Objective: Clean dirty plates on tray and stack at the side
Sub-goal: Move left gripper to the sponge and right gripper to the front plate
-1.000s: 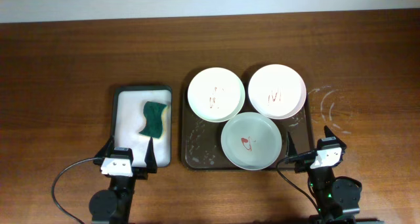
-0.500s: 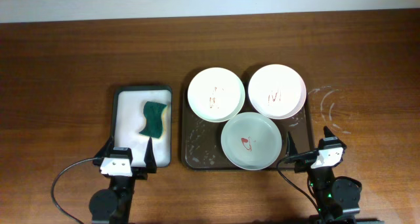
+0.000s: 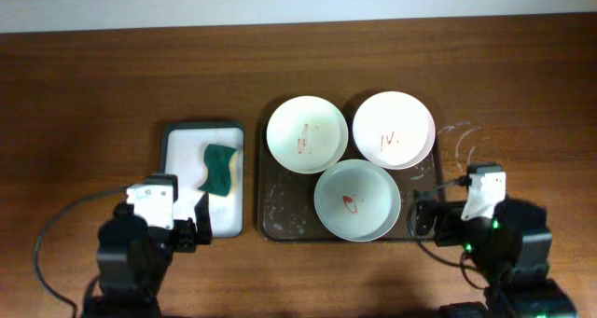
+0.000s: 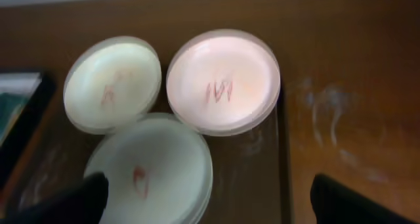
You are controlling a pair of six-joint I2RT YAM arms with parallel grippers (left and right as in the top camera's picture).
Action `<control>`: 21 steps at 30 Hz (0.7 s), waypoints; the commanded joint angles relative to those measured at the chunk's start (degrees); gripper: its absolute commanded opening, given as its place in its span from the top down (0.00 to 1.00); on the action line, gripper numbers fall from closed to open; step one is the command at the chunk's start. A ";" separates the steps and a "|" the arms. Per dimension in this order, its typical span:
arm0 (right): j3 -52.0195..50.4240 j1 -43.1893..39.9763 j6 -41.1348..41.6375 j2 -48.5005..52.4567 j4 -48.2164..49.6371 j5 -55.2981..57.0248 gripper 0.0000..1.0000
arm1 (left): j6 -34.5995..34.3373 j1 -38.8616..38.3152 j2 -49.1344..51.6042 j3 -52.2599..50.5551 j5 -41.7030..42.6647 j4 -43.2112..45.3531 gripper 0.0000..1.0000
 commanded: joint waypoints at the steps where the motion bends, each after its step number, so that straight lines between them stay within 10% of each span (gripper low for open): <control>1: 11.30 0.52 0.63 6.56 -7.39 -4.15 0.01 | -0.37 0.17 8.46 10.62 1.31 -8.46 0.01; 12: 14.10 0.52 0.63 11.87 -7.89 -9.62 0.01 | -0.70 0.20 14.05 12.98 8.31 4.04 0.01; 21: 14.10 0.52 0.63 15.78 -7.23 -9.49 0.01 | -2.32 0.17 45.07 18.08 5.57 8.15 0.17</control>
